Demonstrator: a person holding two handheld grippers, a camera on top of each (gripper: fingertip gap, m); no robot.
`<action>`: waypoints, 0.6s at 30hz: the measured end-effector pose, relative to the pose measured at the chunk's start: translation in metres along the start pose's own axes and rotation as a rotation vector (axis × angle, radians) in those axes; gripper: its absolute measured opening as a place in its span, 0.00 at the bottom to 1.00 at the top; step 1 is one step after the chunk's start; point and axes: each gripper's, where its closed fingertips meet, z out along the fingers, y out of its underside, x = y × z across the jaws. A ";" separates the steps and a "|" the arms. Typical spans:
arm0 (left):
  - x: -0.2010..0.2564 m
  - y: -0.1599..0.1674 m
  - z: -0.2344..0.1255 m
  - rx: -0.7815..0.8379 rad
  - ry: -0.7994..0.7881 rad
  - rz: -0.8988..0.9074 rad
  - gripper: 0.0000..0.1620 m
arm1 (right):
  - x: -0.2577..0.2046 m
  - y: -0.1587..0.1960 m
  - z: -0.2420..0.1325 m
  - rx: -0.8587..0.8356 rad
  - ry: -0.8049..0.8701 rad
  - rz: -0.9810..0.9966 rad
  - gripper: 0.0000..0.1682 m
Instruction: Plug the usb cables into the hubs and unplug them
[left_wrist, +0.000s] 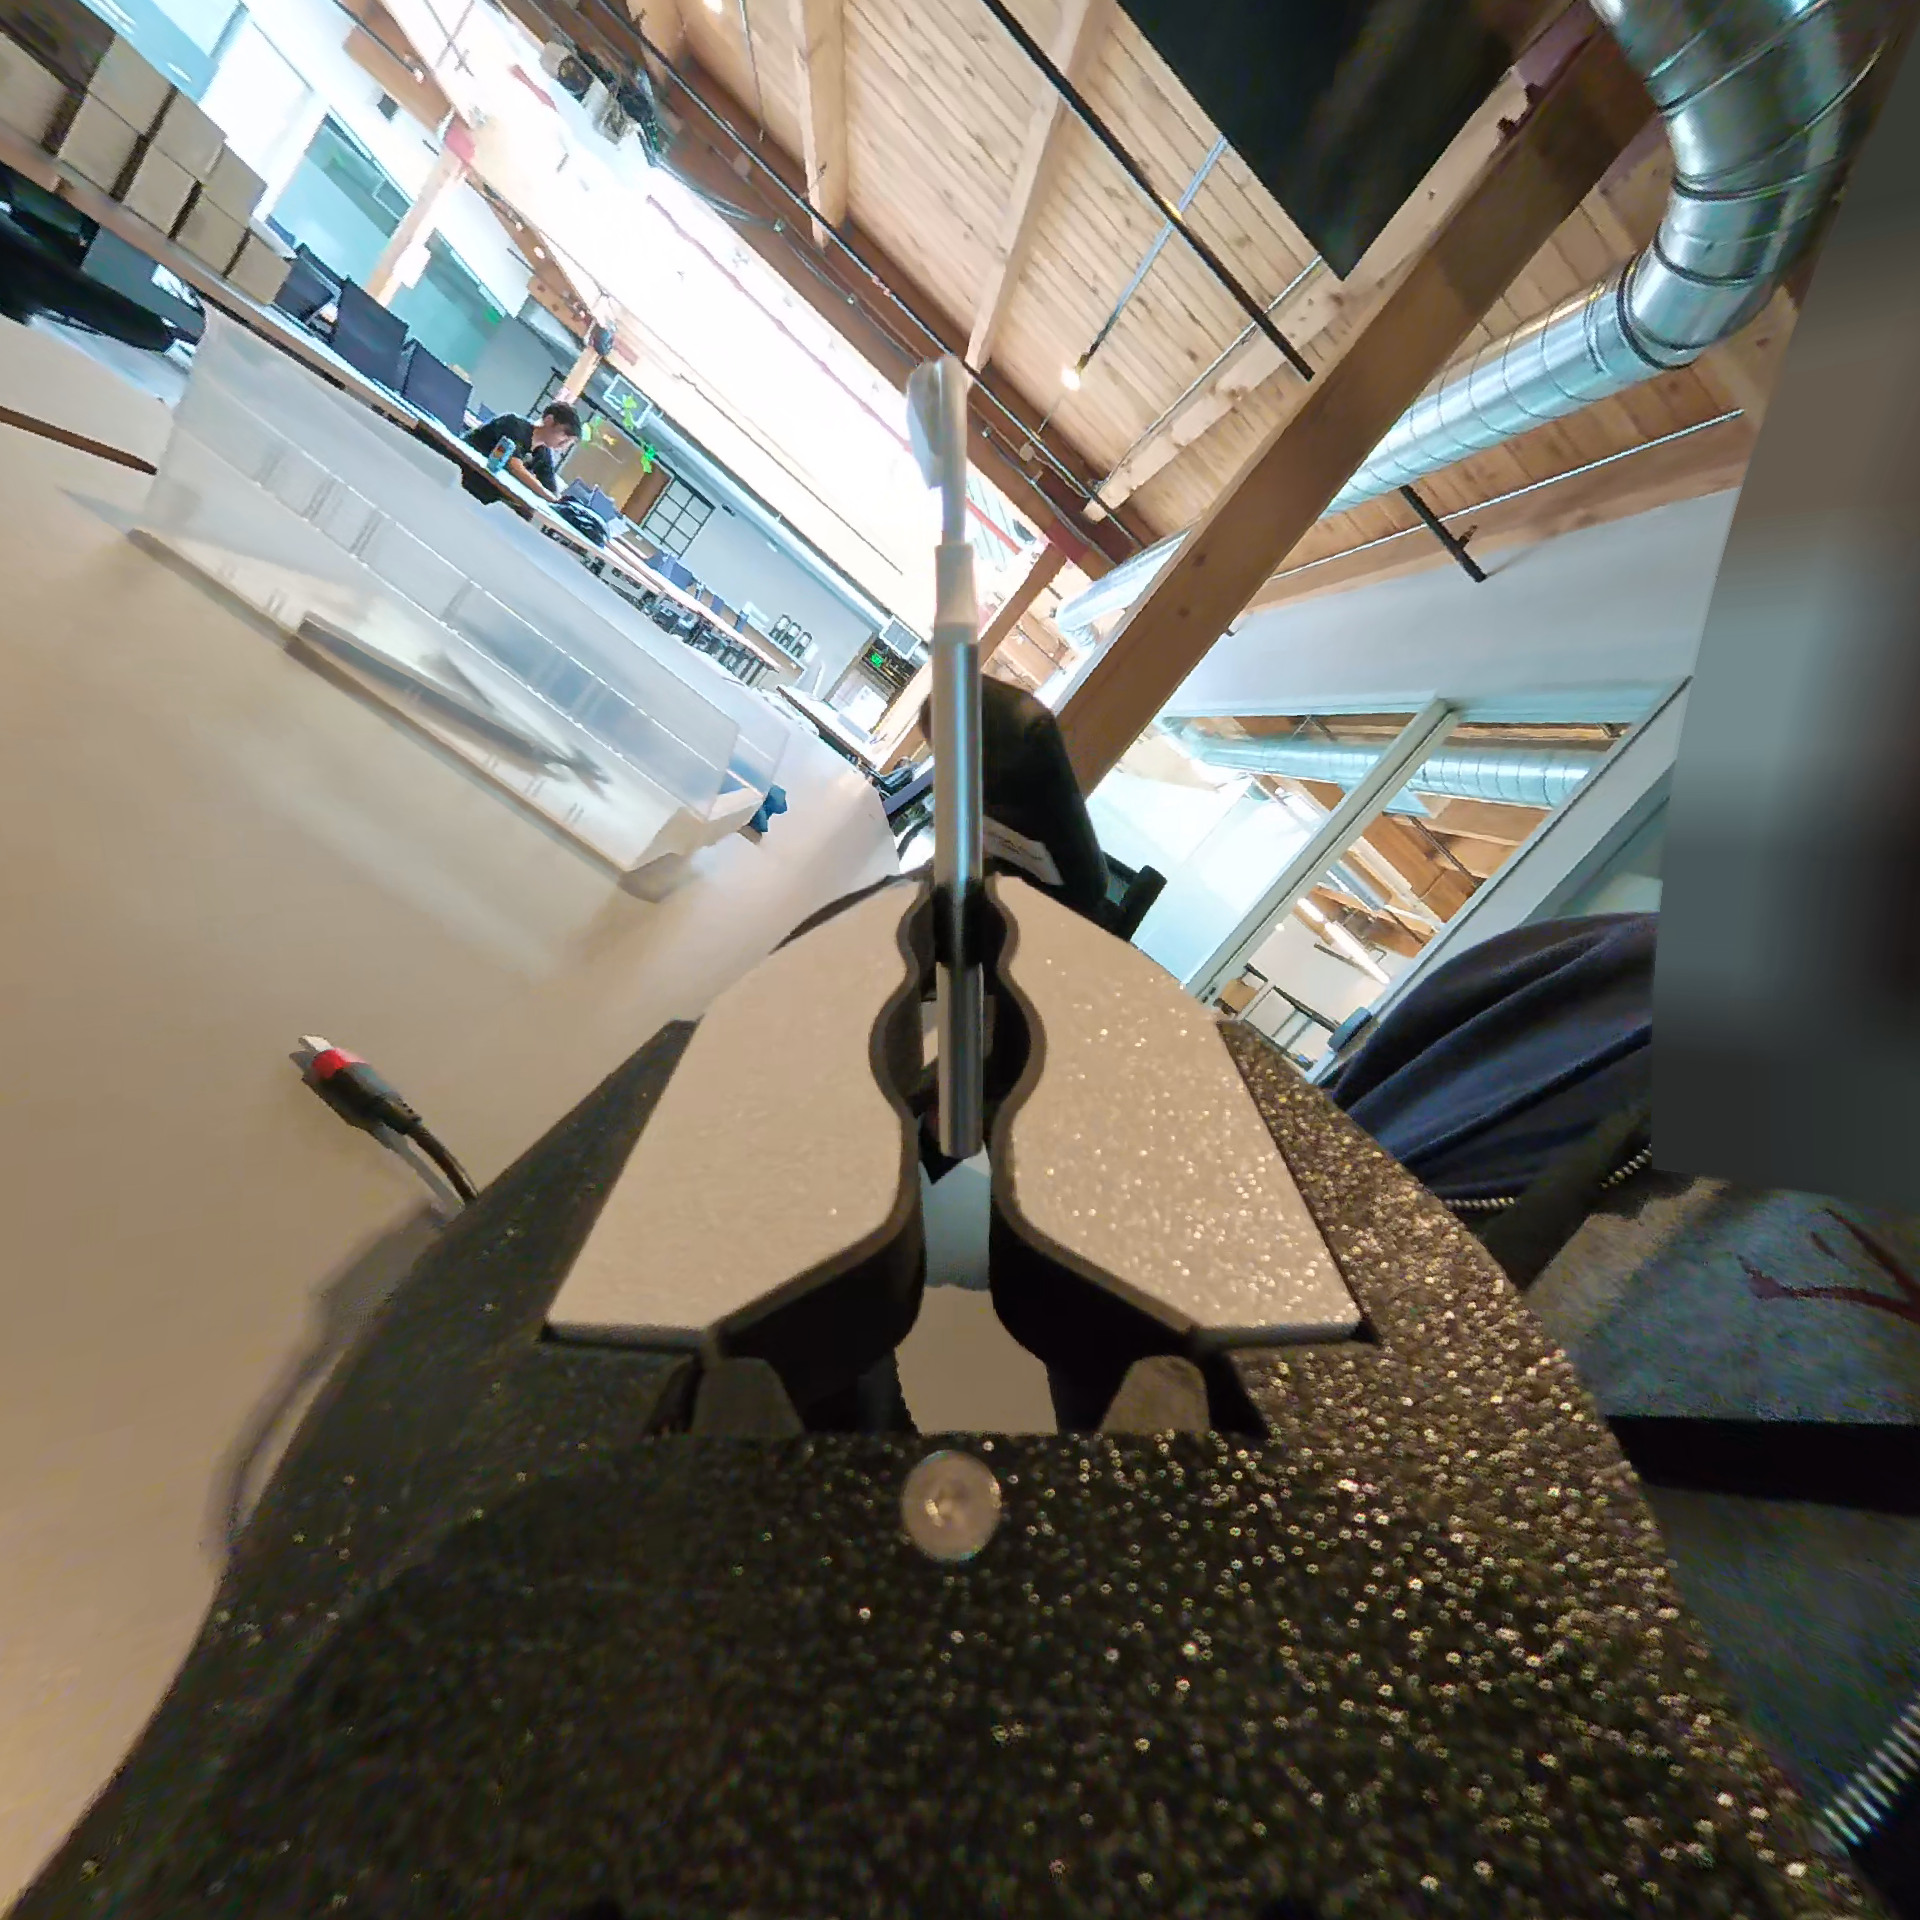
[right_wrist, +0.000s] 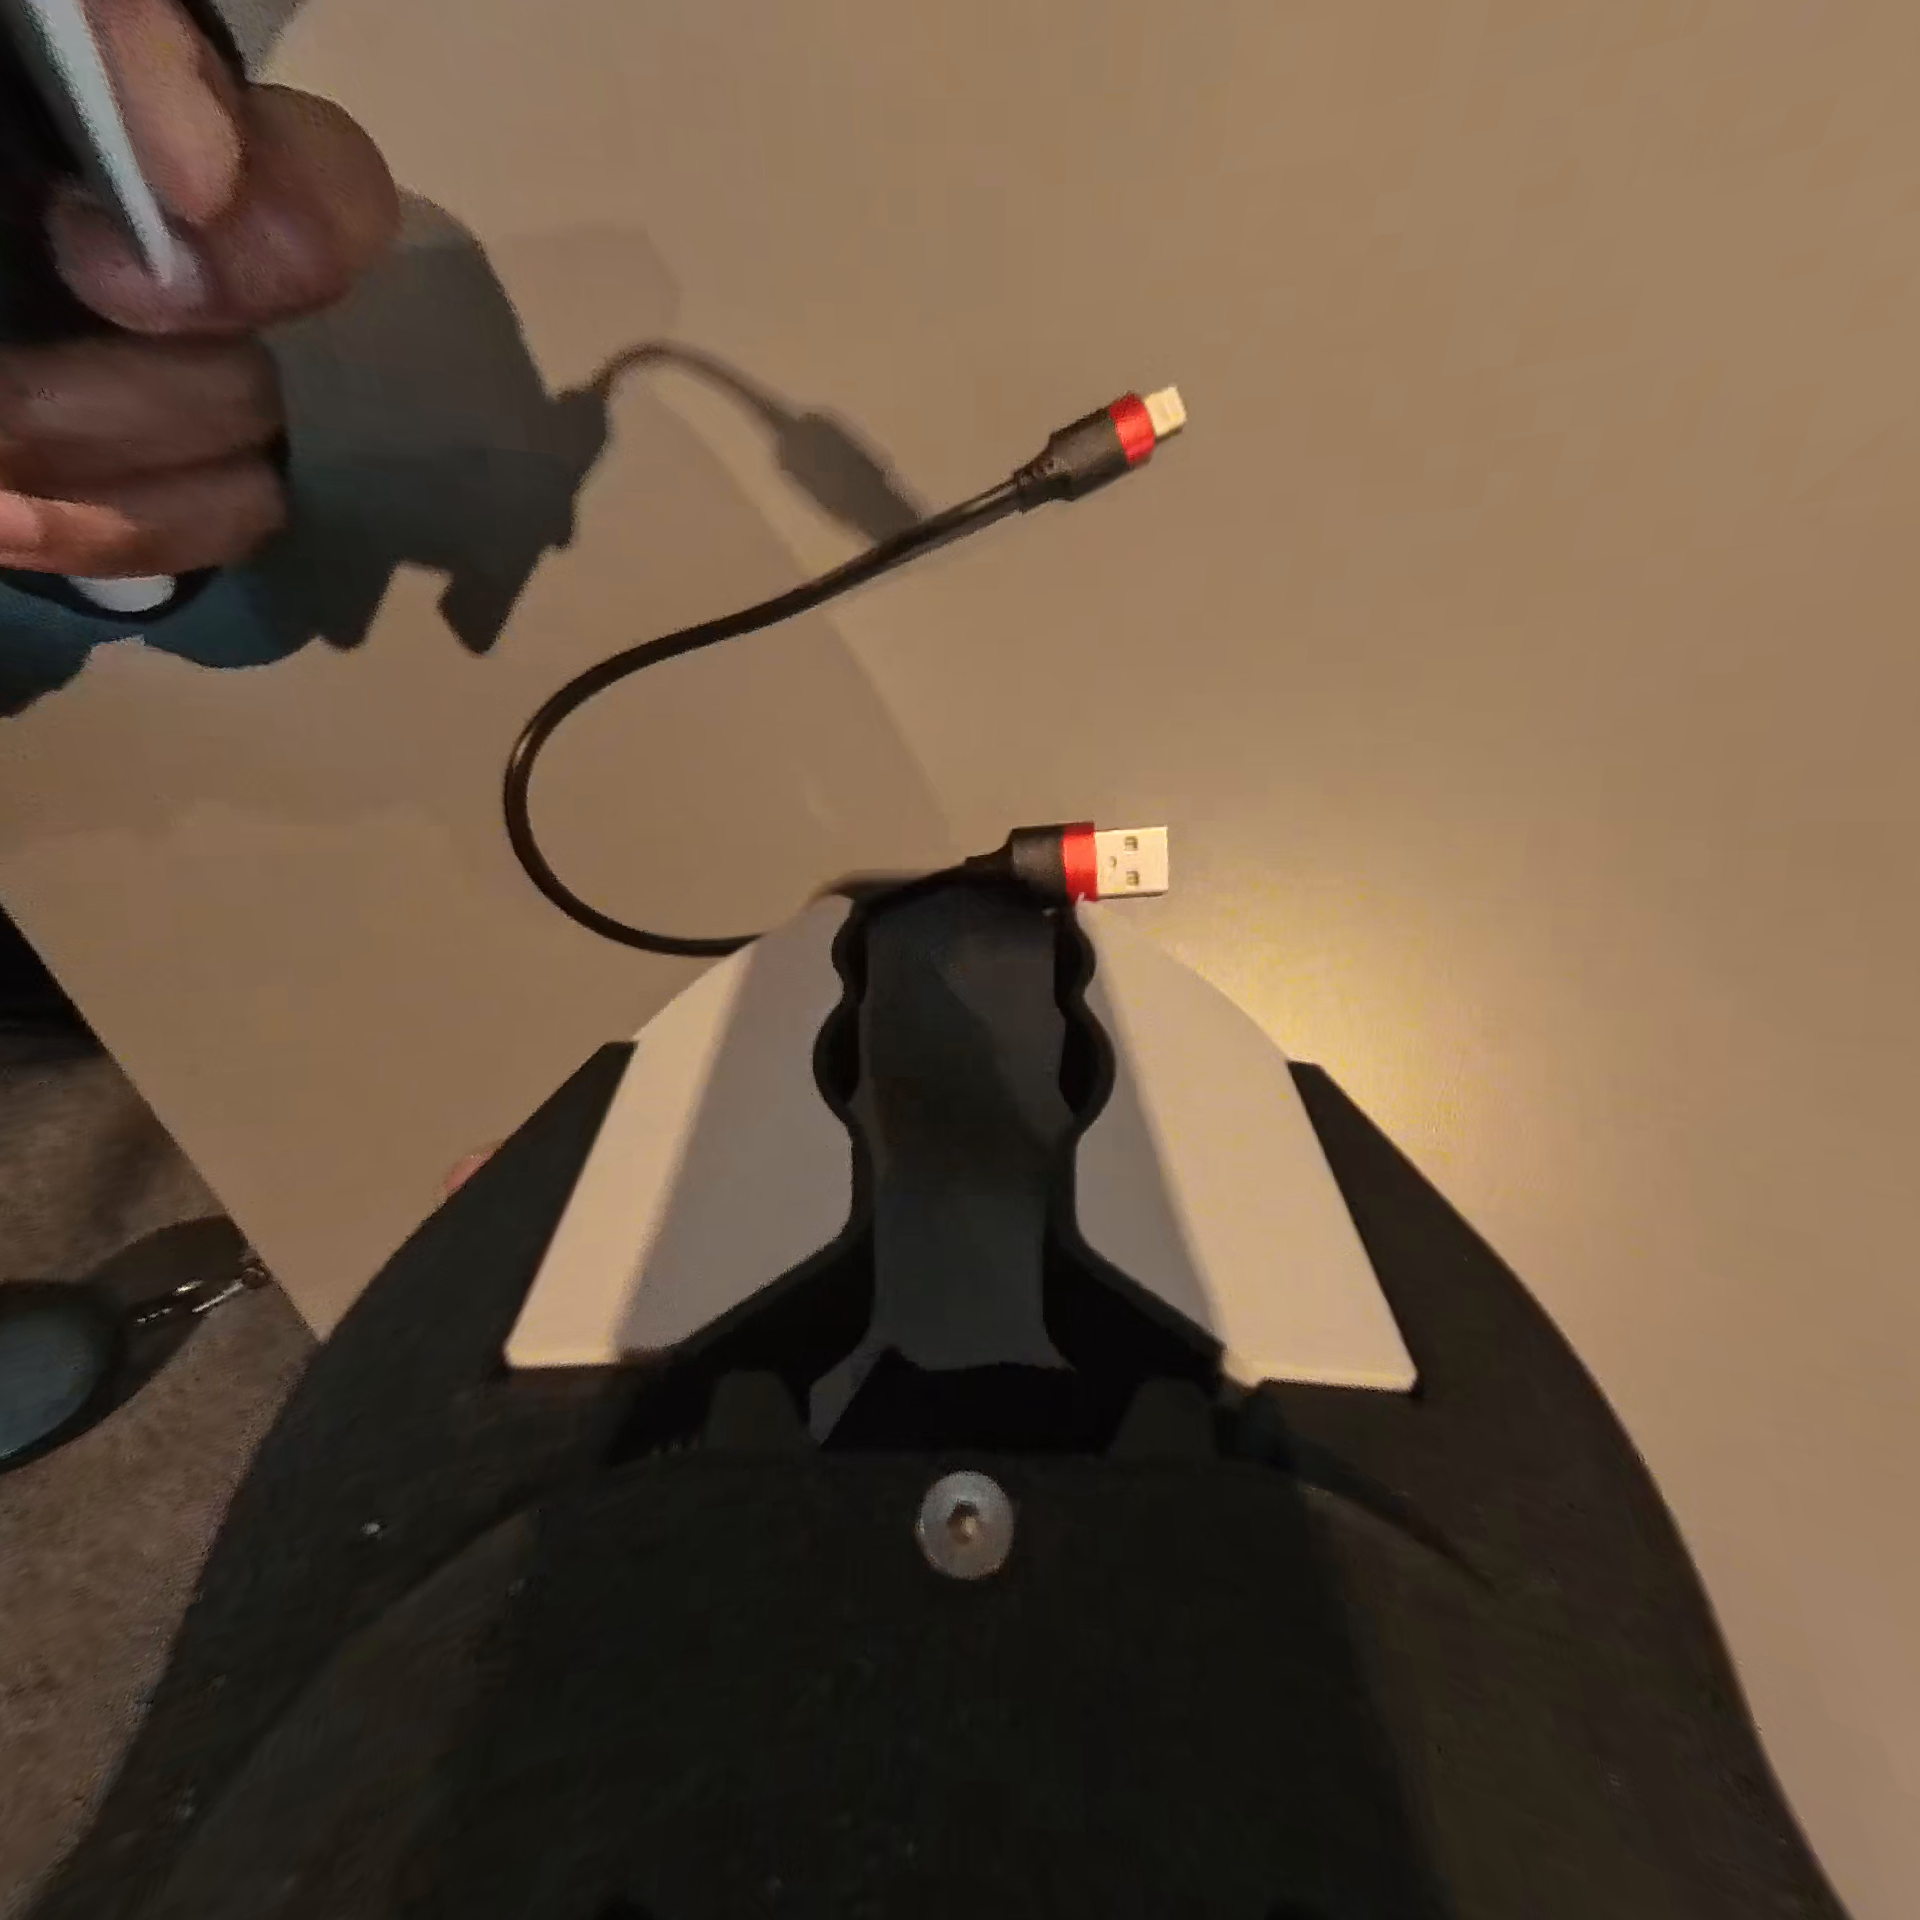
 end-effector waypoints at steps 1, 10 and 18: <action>0.000 0.000 -0.002 0.005 -0.006 0.005 0.04 | 0.000 -0.003 0.003 -0.010 -0.007 -0.015 0.20; -0.004 -0.010 -0.022 0.087 -0.054 0.016 0.04 | 0.015 -0.051 0.039 -0.088 -0.099 -0.236 0.18; -0.006 -0.020 -0.036 0.156 -0.075 0.015 0.04 | 0.024 -0.066 0.051 -0.089 0.084 -0.246 0.23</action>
